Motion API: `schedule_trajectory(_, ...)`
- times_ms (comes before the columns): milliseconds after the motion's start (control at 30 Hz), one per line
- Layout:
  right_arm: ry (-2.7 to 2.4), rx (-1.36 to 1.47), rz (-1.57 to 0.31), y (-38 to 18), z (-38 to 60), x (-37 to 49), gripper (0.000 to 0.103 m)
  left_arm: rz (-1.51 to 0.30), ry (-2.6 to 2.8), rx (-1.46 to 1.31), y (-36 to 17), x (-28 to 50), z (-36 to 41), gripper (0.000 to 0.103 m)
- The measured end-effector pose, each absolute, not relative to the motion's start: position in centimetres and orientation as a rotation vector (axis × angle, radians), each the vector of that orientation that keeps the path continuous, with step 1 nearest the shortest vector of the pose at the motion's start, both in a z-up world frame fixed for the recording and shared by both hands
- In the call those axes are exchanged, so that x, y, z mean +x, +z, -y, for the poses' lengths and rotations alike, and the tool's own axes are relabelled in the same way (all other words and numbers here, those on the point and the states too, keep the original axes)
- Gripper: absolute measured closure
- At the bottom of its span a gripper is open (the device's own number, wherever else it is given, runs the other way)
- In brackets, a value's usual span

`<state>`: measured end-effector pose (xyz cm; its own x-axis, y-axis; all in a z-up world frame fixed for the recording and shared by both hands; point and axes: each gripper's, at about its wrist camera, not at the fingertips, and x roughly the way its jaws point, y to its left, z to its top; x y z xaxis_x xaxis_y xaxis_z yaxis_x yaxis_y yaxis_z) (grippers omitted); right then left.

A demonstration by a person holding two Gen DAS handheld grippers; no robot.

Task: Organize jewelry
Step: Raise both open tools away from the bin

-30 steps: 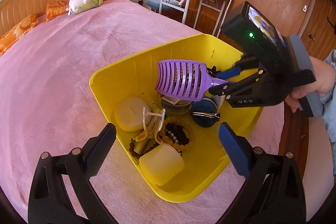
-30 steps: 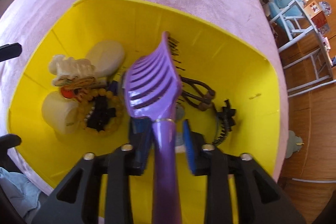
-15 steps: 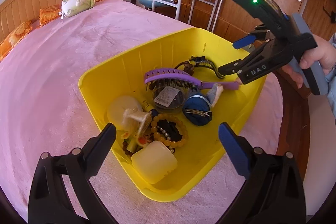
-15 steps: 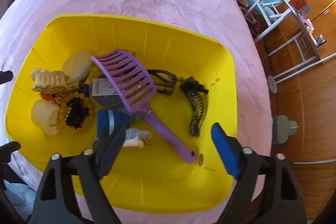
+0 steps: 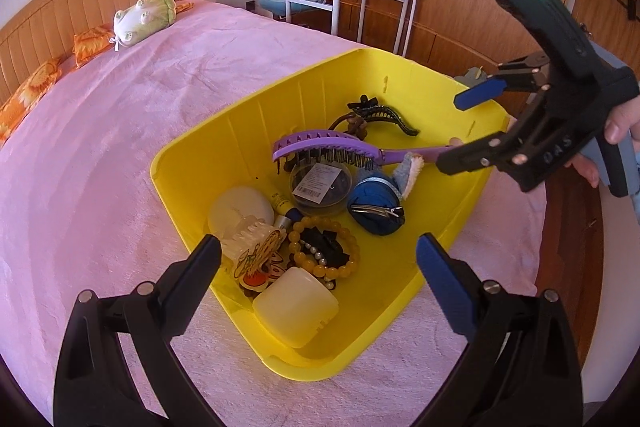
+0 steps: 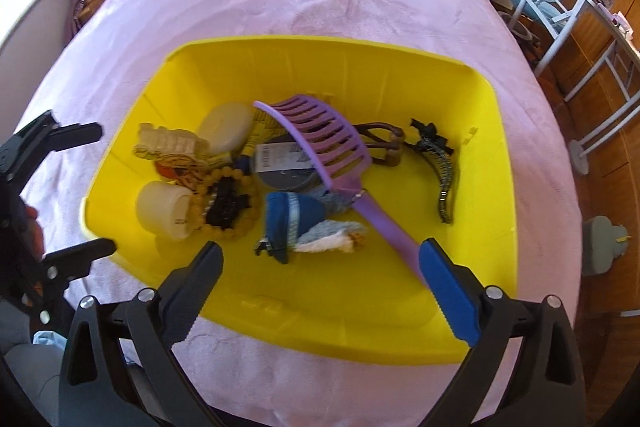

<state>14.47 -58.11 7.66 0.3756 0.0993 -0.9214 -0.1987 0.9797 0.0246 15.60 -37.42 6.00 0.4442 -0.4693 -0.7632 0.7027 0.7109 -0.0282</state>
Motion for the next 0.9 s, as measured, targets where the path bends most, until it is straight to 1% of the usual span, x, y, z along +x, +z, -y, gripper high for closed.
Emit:
schedule_trajectory(567,0.257,-0.038,-1.089,7.8,57.5,11.6,0.004,-0.827,-0.739,0.366,5.9,14.8,38.5,0.008)
schedule_trajectory(900,0.259,-0.044,-1.088,7.6,57.2,11.1,0.004,-0.829,-0.736,0.368,5.9,14.8,38.6,0.008)
